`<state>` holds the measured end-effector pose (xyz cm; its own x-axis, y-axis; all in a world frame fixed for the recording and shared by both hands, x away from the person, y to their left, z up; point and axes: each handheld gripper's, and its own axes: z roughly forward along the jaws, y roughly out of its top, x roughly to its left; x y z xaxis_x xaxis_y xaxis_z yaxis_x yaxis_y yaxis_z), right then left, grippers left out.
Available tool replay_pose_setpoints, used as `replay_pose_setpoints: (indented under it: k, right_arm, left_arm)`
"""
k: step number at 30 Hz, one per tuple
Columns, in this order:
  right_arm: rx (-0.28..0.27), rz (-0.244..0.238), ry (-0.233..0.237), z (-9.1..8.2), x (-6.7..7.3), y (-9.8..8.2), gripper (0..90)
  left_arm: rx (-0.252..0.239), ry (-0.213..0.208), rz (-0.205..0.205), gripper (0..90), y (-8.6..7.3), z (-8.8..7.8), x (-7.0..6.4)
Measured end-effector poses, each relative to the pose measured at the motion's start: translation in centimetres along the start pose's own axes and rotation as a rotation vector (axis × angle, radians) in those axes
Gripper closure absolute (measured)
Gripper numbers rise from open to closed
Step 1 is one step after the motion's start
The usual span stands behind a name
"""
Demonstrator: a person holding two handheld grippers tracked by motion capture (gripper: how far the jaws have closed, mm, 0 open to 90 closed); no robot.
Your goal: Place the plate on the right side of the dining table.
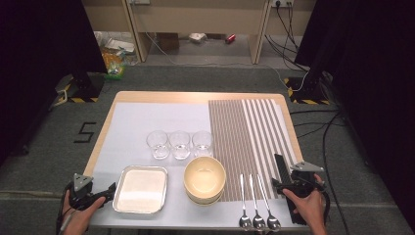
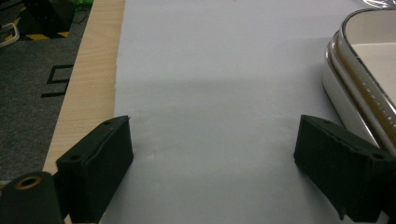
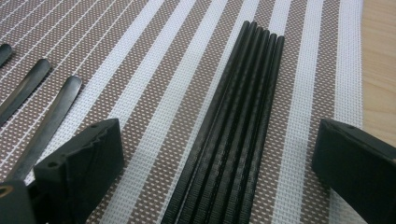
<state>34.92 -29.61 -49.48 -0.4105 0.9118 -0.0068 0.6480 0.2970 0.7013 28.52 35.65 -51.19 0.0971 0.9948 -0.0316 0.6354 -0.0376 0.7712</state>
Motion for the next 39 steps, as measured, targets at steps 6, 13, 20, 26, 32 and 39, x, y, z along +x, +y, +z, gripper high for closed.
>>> replay_pose_setpoints:
  k: [6,13,20,26,32,39]
  right_arm:
    - [0.000,-0.001,0.000,0.0,0.0,0.0,2.6]
    - [0.000,-0.002,0.001,0.0,0.0,0.0,2.6]
    - [-0.001,-0.003,0.003,0.0,-0.1,0.0,2.6]
    - [-0.002,-0.003,0.003,0.0,-0.1,0.0,2.6]
    - [-0.002,-0.002,0.004,0.0,-0.1,0.0,2.5]
    - [-0.002,-0.004,0.004,0.0,-0.1,0.0,2.5]
  left_arm:
    - [0.000,0.000,-0.001,10.5,0.0,0.0,0.0]
    - [0.002,-0.004,0.001,10.7,0.1,0.0,0.1]
    - [0.003,-0.028,0.001,14.5,0.2,-0.3,0.5]
    - [-0.008,-0.040,-0.003,15.8,0.4,-0.9,0.7]
    - [-0.025,-0.040,-0.005,16.7,0.9,-1.8,0.6]
    - [-0.045,-0.093,0.000,26.3,1.9,-2.8,-0.3]
